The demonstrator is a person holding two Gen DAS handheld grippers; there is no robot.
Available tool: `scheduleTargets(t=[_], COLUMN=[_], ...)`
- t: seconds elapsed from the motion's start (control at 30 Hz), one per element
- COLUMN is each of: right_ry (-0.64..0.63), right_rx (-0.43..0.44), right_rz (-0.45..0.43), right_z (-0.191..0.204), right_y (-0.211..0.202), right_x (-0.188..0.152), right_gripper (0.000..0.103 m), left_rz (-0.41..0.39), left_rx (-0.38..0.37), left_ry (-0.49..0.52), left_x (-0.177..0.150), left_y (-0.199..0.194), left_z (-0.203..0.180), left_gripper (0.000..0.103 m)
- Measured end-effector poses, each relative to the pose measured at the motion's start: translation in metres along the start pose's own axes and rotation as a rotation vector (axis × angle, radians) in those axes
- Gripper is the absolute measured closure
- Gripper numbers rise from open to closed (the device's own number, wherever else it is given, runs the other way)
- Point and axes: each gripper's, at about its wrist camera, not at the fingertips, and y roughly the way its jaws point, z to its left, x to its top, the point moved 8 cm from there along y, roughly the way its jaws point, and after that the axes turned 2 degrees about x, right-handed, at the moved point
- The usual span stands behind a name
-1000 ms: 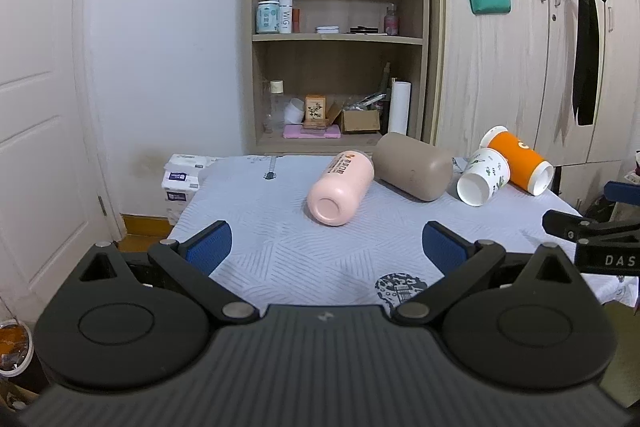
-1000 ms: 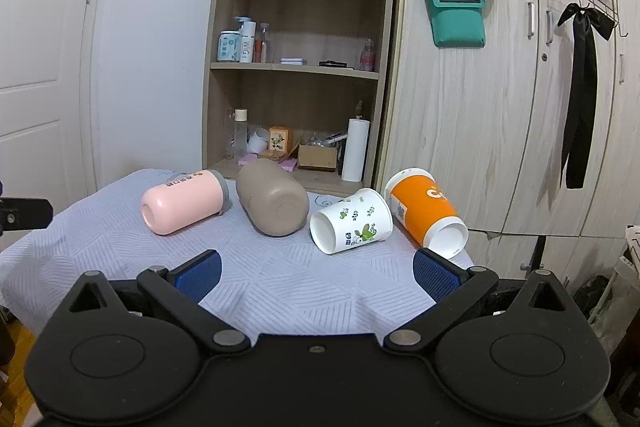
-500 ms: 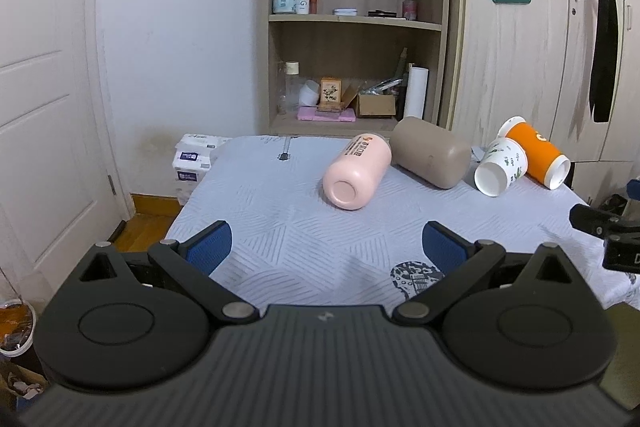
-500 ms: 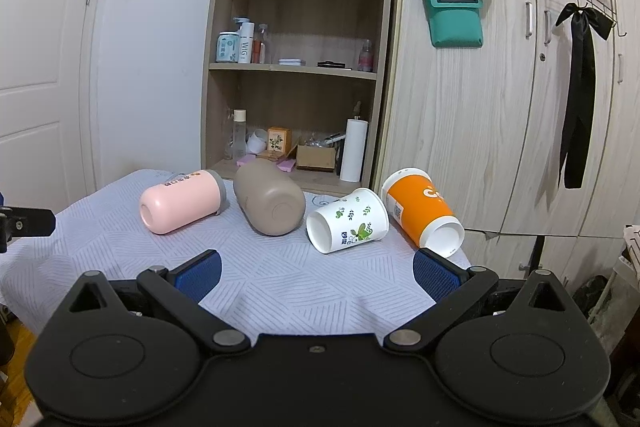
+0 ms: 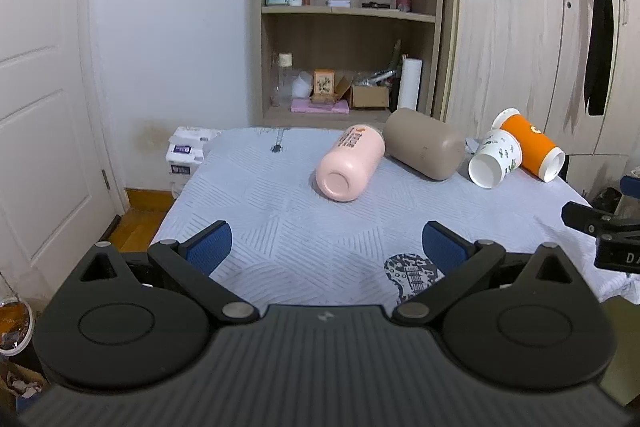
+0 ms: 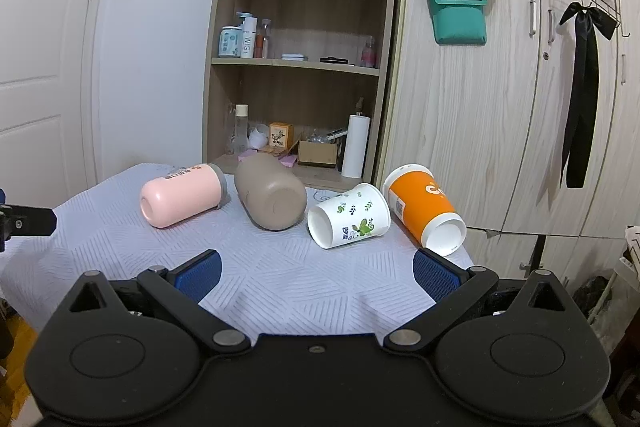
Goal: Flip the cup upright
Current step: 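Move the left gripper down over the lying pink cup and close on it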
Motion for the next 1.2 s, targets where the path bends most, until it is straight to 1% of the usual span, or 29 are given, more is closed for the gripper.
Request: scheduleTargets(t=[0.1, 0.2, 0.3, 0.4, 0.53, 0.6, 0.7, 0.8, 0.9, 1.03, 1.2], right_ry=[-0.017, -0.039, -0.043, -0.041, -0.044, -0.064, -0.069, -0.048, -0.023, 0.0, -0.008], right_rx=[0.007, 0.02, 0.053, 0.15, 0.29, 0.365, 0.433, 0.464, 0.485, 0.506, 0.528], right_rz=[0.001, 0.002, -0.002, 0.001, 0.039, 0.068, 0.107, 0.143, 0.178, 0.221, 0.257], right_z=[0.003, 0.007, 0.011, 0.018, 0.037, 0.049, 0.062, 0.068, 0.071, 0.07, 0.072], right_y=[0.002, 0.007, 0.013, 0.021, 0.038, 0.048, 0.062, 0.076, 0.088, 0.105, 0.12], right_x=[0.002, 0.006, 0.012, 0.021, 0.037, 0.043, 0.045, 0.043, 0.036, 0.029, 0.021], right_gripper=[0.0, 0.0, 0.0, 0.0, 0.0, 0.0, 0.0, 0.0, 0.0, 0.0, 0.0], left_rz=[0.043, 0.06, 0.084, 0.11, 0.165, 0.186, 0.207, 0.234, 0.27, 0.304, 0.286], left_rx=[-0.001, -0.036, -0.075, -0.127, -0.186, -0.201, -0.216, -0.251, -0.287, -0.301, -0.279], left_ry=[-0.018, -0.005, 0.029, 0.064, 0.089, 0.1, 0.105, 0.094, 0.076, 0.073, 0.076], left_x=[0.003, 0.01, 0.023, 0.04, 0.062, 0.07, 0.077, 0.08, 0.075, 0.065, 0.065], left_y=[0.005, 0.008, 0.016, 0.029, 0.056, 0.072, 0.097, 0.125, 0.15, 0.176, 0.188], left_z=[0.004, 0.005, 0.002, -0.001, -0.003, -0.003, -0.005, -0.006, -0.009, -0.015, -0.018], left_gripper=[0.0, 0.0, 0.0, 0.0, 0.0, 0.0, 0.0, 0.001, 0.003, 0.006, 0.006])
